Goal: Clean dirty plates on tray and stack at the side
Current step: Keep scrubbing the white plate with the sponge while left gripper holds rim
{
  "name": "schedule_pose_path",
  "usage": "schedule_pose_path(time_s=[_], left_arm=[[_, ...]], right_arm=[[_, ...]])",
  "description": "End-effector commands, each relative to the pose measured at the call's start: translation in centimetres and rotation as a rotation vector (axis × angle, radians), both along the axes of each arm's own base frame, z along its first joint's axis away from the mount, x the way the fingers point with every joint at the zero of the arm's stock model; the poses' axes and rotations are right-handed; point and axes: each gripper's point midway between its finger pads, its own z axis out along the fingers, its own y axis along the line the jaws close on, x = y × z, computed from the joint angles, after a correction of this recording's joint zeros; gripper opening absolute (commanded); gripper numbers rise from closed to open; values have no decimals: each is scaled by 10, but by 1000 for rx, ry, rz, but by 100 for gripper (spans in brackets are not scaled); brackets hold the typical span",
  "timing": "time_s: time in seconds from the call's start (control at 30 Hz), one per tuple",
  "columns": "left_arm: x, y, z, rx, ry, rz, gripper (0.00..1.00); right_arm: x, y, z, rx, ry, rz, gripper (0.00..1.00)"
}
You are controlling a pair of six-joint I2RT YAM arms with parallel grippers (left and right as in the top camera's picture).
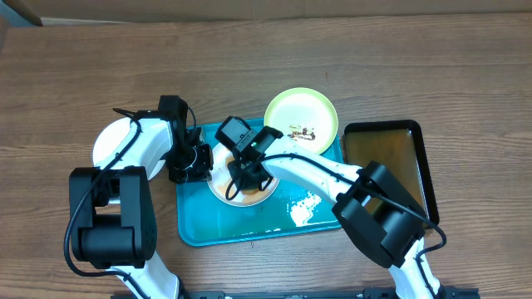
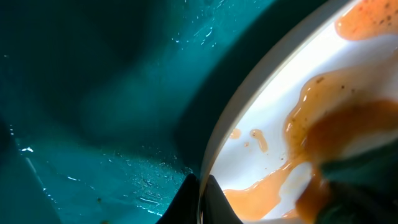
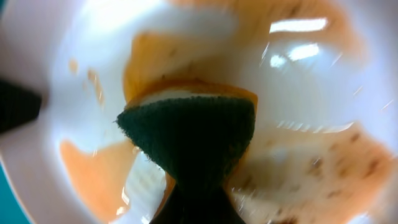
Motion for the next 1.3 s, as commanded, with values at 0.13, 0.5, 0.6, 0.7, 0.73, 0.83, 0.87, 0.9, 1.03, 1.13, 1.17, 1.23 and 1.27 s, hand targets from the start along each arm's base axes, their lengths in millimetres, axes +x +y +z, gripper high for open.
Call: schedule_pose_path(time_s=[0.13,0.5,0.6,0.7,0.73,0.83,0.87,0.9,1.03,1.13,1.17,1.23,1.27], left_arm=[[-4,4,-6,21,22,-2,4],[-5,4,-6,21,25,-2,4],[-5,4,-6,21,25,-2,4],[-5,4,-6,21,24,-2,4],[-5,4,-6,21,24,-2,4],[-5,4,-6,21,25,-2,4],[-5,4,-6,21,24,-2,4],[-4,4,-6,21,23,-2,4],[-5,4,-6,21,24,-2,4],[-5,4,-6,21,24,-2,4],[-5,4,-6,21,24,-2,4],[-5,4,-6,21,24,-2,4],[-5,4,-6,21,24,-2,4]], right_arm=[[-4,-57,-11,-267,-18,-75,4],[77,-68,-2,-196,-236,-164,4],[87,-55,1,-135,-270,-171,4],[87,-33,3,-36,-257,-137,4],[82,-23,4,6,-231,-110,4],[59,1,4,112,-131,-31,4],[51,7,4,134,-99,-15,4],[43,12,4,152,-69,0,4],[11,19,2,152,26,49,4],[-8,16,-2,103,67,73,4],[-12,14,-3,89,77,76,4],[-19,5,-6,44,96,74,4],[-19,-2,-8,7,89,67,4]])
